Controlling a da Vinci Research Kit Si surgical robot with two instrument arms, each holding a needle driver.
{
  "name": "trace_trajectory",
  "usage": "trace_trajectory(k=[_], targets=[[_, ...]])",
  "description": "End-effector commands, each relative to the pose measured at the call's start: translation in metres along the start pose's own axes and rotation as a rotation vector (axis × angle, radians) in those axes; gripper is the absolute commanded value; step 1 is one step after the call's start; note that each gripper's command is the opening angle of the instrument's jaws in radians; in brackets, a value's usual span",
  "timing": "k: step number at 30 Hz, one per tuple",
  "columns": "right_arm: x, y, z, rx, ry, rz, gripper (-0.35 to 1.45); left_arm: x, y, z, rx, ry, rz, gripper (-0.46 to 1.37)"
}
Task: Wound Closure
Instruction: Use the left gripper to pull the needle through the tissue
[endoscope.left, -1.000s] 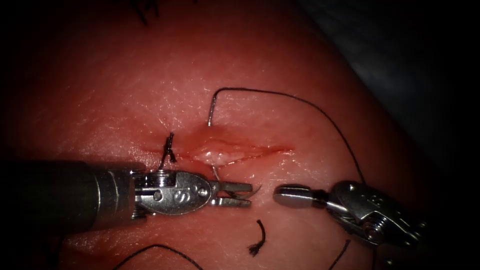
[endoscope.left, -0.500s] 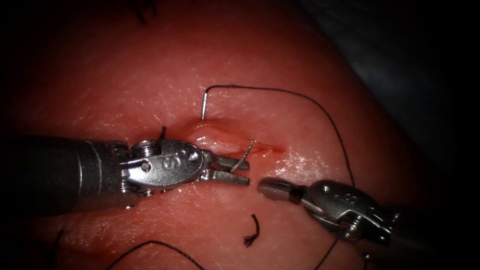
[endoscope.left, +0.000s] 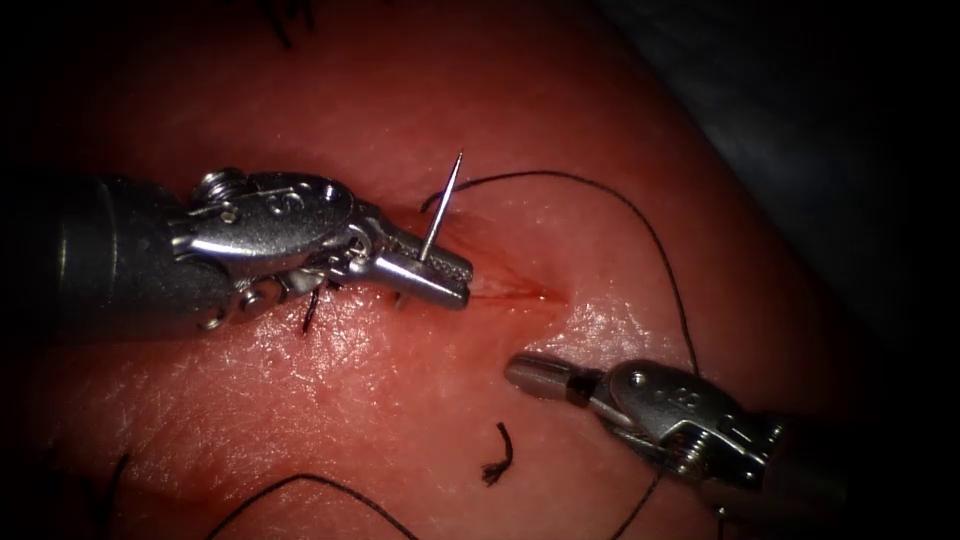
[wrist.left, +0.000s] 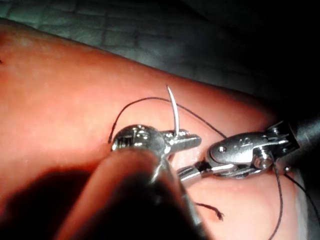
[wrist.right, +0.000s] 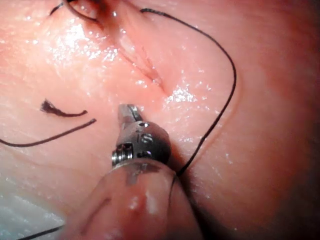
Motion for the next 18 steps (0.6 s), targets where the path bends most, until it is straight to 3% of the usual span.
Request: trace_trajectory(k=[1, 6, 12, 13, 18], targets=[[0.0000, 0.0000, 0.0001, -0.008, 0.000, -0.006, -0.35, 0.0003, 0.0001, -0.0001, -0.052, 0.008, -0.045, -0.35], [0.0001, -0.0002, 0.0004, -0.011, 0.001, -0.010, -0.35, 0.0010, 0.0013, -0.0002, -0.142, 0.008, -0.138, -0.35], [0.0000, -0.0006, 0.0010, -0.016, -0.002, -0.010, -0.35, 0.0025, 0.0038, -0.0004, -0.249, 0.065, -0.183, -0.35], [0.0001, -0.0005, 0.0011, -0.016, -0.005, -0.016, -0.35, 0.0039, 0.0048, -0.0008, -0.269, 0.080, -0.158, -0.35], [-0.0001, -0.0006, 0.0012, -0.017, -0.004, -0.016, -0.35, 0.0064, 0.0065, -0.0016, -0.283, 0.133, -0.052, -0.35]])
